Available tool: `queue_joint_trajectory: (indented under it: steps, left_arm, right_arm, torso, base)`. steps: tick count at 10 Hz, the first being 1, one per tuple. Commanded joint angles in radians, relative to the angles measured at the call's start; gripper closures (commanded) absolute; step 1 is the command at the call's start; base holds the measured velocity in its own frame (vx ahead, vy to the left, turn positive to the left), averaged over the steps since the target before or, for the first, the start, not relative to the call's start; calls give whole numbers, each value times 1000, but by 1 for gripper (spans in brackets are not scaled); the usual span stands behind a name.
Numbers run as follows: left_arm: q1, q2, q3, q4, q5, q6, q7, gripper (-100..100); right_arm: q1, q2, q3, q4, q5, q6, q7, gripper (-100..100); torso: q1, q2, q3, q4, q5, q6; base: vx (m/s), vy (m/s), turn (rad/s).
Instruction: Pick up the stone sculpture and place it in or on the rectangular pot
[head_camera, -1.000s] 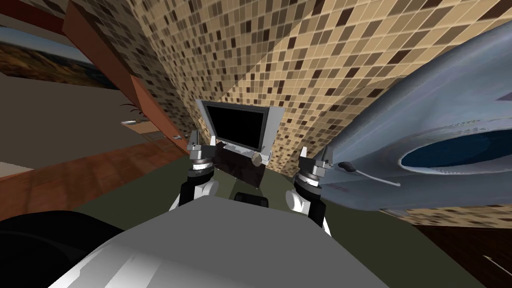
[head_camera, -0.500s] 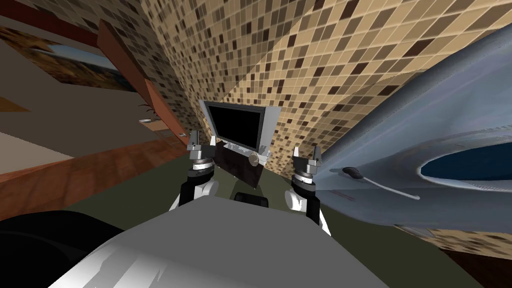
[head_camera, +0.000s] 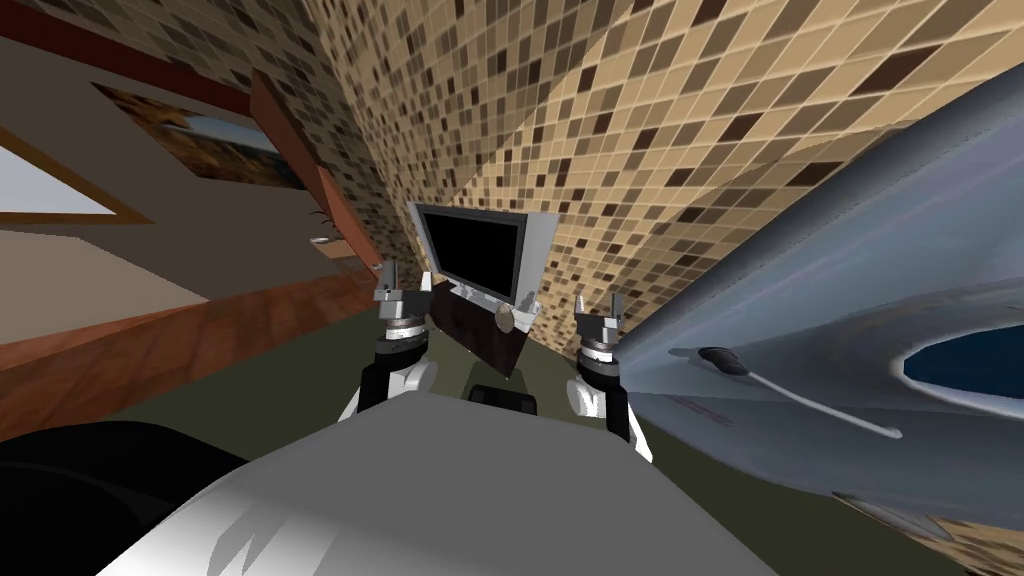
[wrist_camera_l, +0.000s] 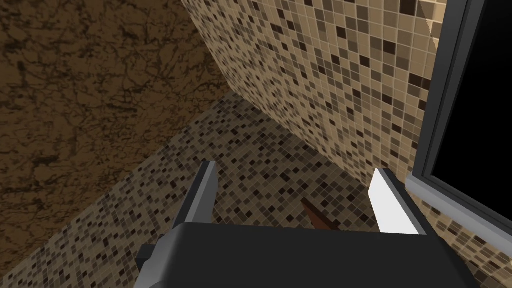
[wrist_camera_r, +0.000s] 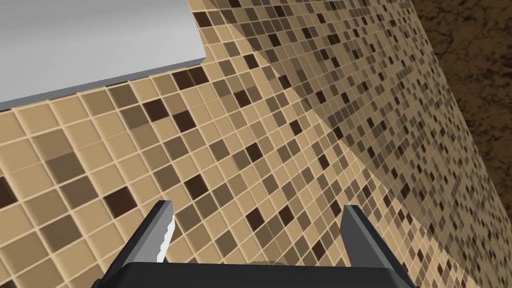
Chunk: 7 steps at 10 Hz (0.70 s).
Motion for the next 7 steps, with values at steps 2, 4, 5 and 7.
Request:
queue_joint_trajectory:
  steps: [2,4,5,7]
  left_arm:
    - [0,0,0,0,0,0,0,0]
    - [0,0,0,0,0,0,0,0]
    - [0,0,0,0,0,0,0,0]
    - [0,0,0,0,0,0,0,0]
  right_arm:
    - [-20,-23,13,41,2,2,-73,-100]
    - [-35,-37,23,74,3,2,-123,-100]
    - [-35,-37,23,74,3,2,-145,-100]
    - [-51,-50,33,109,5,2,-201,-100]
  torso:
    - [1,0,0,0,0,0]
    - [0,-1,-1,0,0,1]
    - [0,-1,-1,0,0,0]
    - [-1,-1,0,0,0,0]
  base:
    - [16,-101,125]
    - [19,-96,129]
    - [-2,-89,101]
    - [12,-103,134]
